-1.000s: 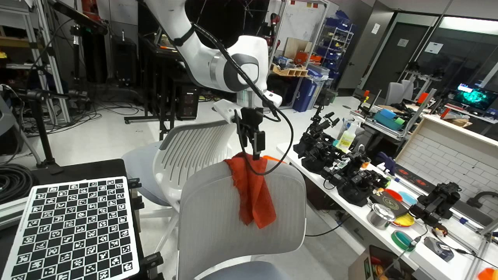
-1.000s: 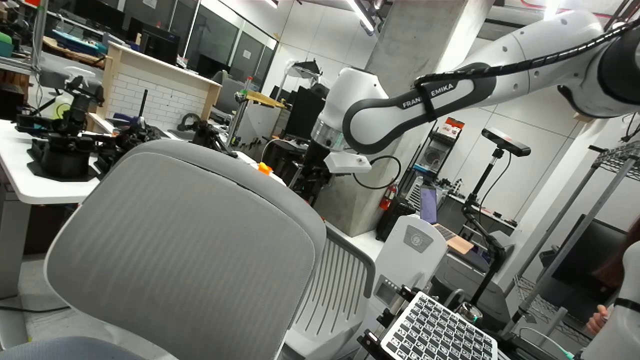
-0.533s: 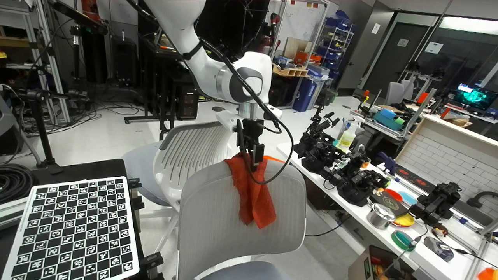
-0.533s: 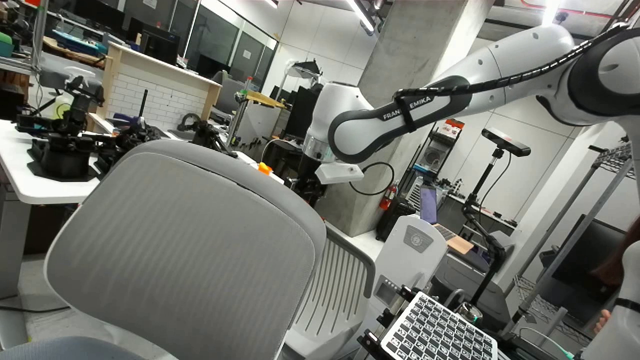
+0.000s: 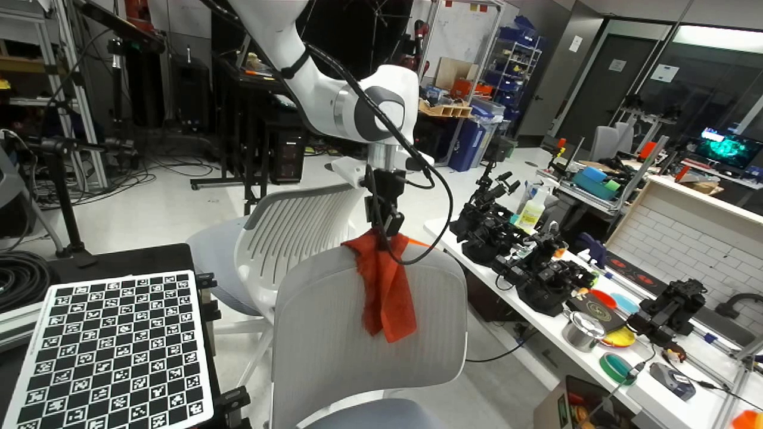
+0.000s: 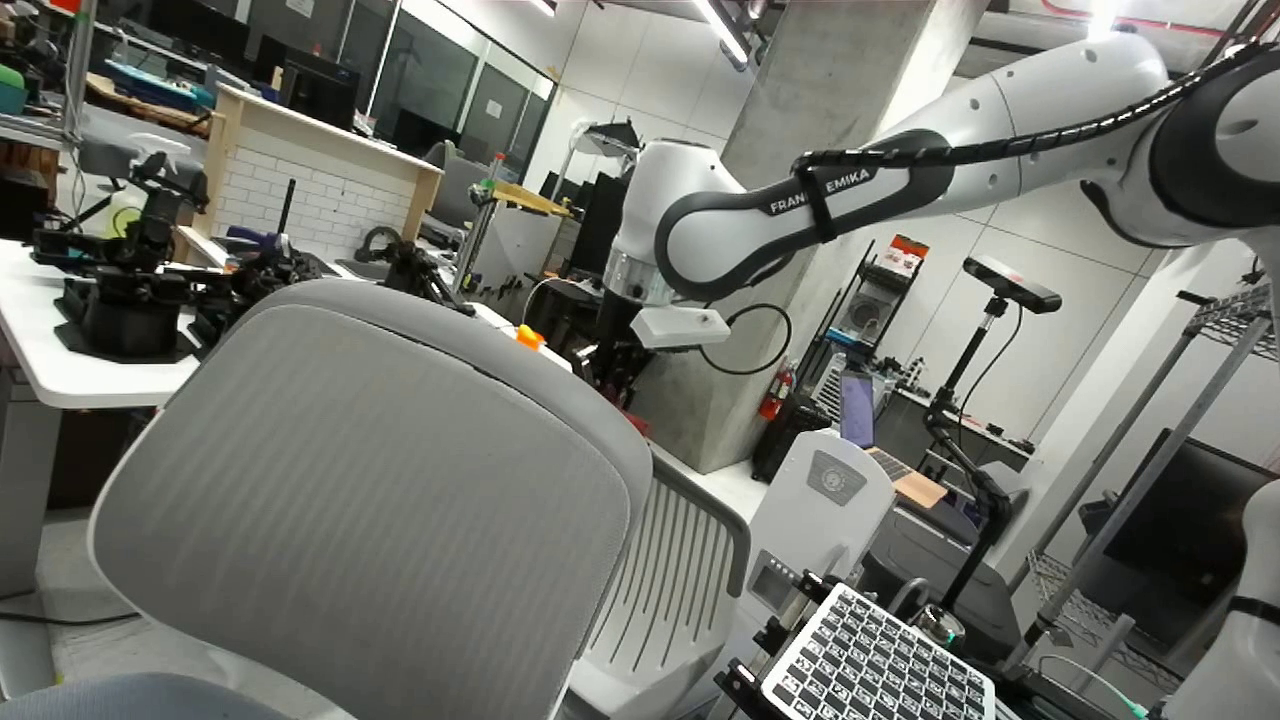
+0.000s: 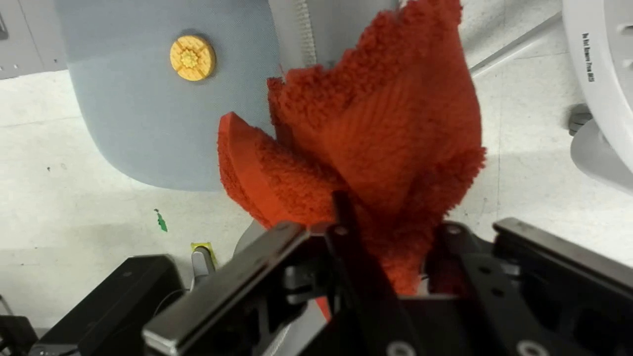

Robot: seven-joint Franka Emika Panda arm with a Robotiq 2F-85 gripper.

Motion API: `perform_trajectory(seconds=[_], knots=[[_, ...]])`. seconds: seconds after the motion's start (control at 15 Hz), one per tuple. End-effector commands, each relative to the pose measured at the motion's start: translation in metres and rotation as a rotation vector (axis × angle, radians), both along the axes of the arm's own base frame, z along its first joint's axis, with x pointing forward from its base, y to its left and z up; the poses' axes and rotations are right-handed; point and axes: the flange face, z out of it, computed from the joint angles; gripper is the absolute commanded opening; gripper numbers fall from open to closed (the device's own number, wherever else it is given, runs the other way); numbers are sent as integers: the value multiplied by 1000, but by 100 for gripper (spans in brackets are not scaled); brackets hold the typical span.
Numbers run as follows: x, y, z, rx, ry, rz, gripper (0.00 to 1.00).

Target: Remove the orange cloth from the right chair, put it on the left chair and put it back on the right chair

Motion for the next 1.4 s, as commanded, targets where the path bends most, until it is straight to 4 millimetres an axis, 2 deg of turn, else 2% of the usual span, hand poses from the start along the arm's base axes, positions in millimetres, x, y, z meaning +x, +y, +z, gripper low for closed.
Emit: perform_trajectory(seconds=[0.0,0.13,0.2,0.4,0.73,0.93,1.0,1.13,1.33], knots=[[-8,16,53,4,-19,35,0],[-16,23,84,2,-43,59,0],[-21,27,101,2,-58,75,3],[-40,36,161,10,-105,132,3],[-68,60,283,40,-215,211,3],[-77,73,344,61,-284,241,3],[-78,76,359,68,-299,243,3],[-76,78,369,73,-313,244,3],[-73,79,352,74,-294,240,3]])
